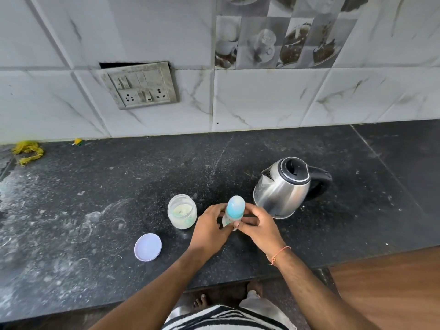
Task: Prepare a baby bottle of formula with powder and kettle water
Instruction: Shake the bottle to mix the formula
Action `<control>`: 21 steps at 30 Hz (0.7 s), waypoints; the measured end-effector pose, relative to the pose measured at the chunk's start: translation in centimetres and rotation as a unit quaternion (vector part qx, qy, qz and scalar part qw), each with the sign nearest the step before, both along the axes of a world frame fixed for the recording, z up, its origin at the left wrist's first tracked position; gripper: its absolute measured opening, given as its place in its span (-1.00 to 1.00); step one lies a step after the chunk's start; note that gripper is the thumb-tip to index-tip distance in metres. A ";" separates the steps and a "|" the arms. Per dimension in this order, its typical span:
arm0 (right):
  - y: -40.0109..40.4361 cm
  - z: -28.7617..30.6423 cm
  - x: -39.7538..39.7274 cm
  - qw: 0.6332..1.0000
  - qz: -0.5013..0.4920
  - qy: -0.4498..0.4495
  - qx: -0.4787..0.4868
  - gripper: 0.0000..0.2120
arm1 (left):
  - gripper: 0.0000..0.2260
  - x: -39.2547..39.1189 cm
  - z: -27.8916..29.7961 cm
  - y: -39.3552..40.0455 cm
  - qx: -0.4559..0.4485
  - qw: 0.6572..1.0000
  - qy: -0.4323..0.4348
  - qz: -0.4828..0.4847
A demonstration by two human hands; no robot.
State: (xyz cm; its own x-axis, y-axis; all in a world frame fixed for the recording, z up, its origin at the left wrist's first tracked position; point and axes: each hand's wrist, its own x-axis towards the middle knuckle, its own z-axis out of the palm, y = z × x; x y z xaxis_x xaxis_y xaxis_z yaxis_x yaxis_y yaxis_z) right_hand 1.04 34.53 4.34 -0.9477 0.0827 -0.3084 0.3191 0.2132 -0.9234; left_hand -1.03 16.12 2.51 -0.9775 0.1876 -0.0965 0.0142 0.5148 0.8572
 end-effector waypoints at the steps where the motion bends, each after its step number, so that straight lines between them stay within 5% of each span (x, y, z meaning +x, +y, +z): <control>1: 0.0 -0.5 -0.2 1.000 -0.003 0.002 0.013 -0.44 | -0.48 -0.2 -0.3 0.3 -0.004 1.000 0.002 0.009; 21: 1.0 -3.2 -3.4 0.998 0.052 -0.032 0.029 -0.14 | -0.49 -4.6 -2.9 2.5 -0.026 0.998 -0.029 0.057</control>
State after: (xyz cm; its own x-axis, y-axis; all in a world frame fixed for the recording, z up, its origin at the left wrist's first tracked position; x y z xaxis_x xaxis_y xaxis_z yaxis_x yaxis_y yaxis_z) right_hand -2.33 35.54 1.15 -0.9308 0.0041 -0.3655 0.3498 0.3001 -0.8874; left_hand -5.62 18.67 -0.41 -0.9846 0.0682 -0.1607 -0.0965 0.5545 0.8266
